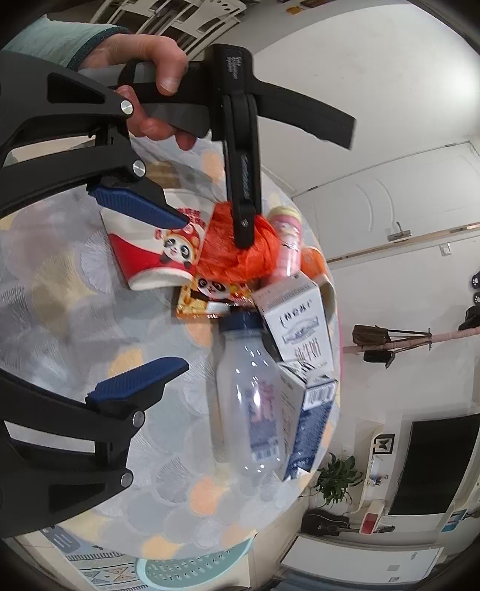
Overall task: Collect trash
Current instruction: 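Grasp the red plastic bag with the left tool while the right tool approaches the panda cup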
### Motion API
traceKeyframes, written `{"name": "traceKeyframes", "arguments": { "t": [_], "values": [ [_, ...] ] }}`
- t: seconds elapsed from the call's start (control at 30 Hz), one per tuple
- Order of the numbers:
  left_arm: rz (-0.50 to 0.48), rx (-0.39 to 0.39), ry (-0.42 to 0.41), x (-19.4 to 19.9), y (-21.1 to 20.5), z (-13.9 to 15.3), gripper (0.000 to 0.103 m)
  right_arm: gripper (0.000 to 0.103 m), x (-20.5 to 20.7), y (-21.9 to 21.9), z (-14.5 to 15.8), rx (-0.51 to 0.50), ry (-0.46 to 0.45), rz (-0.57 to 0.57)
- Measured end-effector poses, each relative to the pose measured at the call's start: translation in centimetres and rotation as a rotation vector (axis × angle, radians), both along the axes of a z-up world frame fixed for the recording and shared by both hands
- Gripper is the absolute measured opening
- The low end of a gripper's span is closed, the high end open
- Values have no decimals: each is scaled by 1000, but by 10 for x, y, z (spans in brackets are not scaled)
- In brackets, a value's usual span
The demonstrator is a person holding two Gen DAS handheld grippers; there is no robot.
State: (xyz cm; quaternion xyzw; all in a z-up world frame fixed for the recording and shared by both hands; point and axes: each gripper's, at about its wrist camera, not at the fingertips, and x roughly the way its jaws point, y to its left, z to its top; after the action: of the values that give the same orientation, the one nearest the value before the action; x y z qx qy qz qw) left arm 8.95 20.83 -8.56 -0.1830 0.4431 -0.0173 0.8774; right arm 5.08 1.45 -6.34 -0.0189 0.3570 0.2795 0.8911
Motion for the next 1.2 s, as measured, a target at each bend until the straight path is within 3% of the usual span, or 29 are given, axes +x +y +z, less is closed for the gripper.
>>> {"name": "traceKeyframes", "arguments": {
  "t": [0.2,0.23,0.57,0.67,0.9,0.93,1.03,1.2],
  "values": [
    [5,-10,-43,-9,2,8,32,74,-7,12,-9,-2,12,-11],
    [7,-23,-51,-13,4,8,30,76,-6,15,-11,-7,16,-12],
    [45,-30,-113,-28,14,26,26,85,-11,39,-29,-29,64,-3],
    [79,-28,-139,-38,22,34,26,89,-15,52,-32,-70,41,-4],
    [130,-19,-158,-47,32,39,25,88,-11,65,-44,-127,33,-3],
    [133,-16,-161,-48,32,41,25,86,-11,64,-45,-128,29,-5],
    [131,-12,-179,-52,30,46,25,66,-11,62,-47,-121,37,16],
    [124,1,-197,-54,24,52,25,59,-13,54,-45,-102,43,23]
  ]
}}
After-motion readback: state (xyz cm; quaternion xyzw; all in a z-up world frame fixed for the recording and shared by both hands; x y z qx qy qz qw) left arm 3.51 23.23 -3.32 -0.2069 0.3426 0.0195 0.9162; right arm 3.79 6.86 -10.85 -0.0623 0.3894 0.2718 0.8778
